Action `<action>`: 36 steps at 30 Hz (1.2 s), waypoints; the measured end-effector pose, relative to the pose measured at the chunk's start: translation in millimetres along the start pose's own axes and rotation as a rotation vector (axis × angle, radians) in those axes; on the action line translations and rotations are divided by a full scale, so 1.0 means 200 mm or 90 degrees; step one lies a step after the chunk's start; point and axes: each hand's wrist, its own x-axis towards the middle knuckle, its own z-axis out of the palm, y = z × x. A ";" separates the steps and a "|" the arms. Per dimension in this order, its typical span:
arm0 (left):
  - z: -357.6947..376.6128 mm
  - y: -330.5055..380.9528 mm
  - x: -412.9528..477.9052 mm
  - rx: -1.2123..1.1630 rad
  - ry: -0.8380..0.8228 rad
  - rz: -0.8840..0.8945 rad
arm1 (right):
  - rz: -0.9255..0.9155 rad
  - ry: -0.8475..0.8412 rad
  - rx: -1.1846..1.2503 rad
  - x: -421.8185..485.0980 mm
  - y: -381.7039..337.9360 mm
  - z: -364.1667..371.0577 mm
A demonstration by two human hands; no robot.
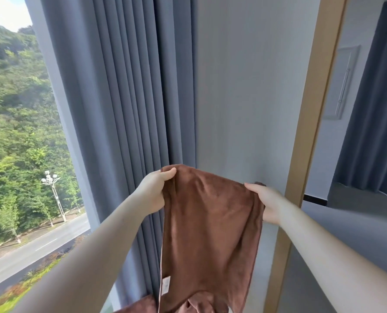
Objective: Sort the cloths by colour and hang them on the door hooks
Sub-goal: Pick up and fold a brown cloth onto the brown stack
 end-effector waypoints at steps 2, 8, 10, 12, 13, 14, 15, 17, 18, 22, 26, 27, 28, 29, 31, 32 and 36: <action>-0.02 0.05 0.01 0.044 -0.001 0.011 | -0.004 -0.006 -0.011 -0.02 -0.03 -0.05; -0.09 0.18 0.02 0.223 -0.007 0.045 | 0.016 -0.145 -0.028 -0.12 -0.13 -0.10; -0.12 0.21 0.02 0.321 0.006 0.044 | 0.010 -0.142 -0.031 -0.13 -0.15 -0.12; -0.15 0.24 0.02 0.390 0.012 0.036 | 0.015 -0.122 -0.086 -0.13 -0.16 -0.13; -0.15 0.25 0.01 0.405 0.017 0.035 | 0.021 -0.109 -0.130 -0.12 -0.16 -0.14; -0.15 0.25 0.01 0.409 0.027 0.037 | 0.027 -0.092 -0.176 -0.12 -0.16 -0.14; -0.15 0.25 0.01 0.407 0.042 0.041 | 0.030 -0.069 -0.216 -0.11 -0.15 -0.15; -0.15 0.26 0.00 0.400 0.065 0.044 | 0.025 -0.017 -0.252 -0.09 -0.13 -0.17; -0.15 0.25 0.01 0.398 0.072 0.043 | 0.019 0.002 -0.245 -0.09 -0.11 -0.18; -0.20 0.26 0.02 0.380 0.120 0.049 | -0.012 0.037 -0.148 -0.08 -0.07 -0.18; -0.26 0.28 0.03 0.366 0.155 0.069 | -0.069 0.056 -0.009 -0.08 -0.09 -0.16; -0.28 0.28 0.04 0.362 0.156 0.082 | -0.077 0.051 0.004 -0.08 -0.10 -0.16; -0.28 0.29 0.04 0.360 0.152 0.095 | -0.085 0.040 0.011 -0.09 -0.11 -0.16; -0.29 0.29 0.05 0.350 0.146 0.108 | -0.092 0.027 0.014 -0.09 -0.12 -0.16; -0.28 0.29 0.04 0.312 0.121 0.118 | -0.108 0.001 0.021 -0.09 -0.14 -0.17; -0.27 0.29 0.03 0.292 0.101 0.113 | -0.115 -0.008 0.024 -0.08 -0.15 -0.17; -0.29 0.33 0.01 0.241 0.027 0.092 | -0.138 -0.021 0.006 -0.09 -0.17 -0.18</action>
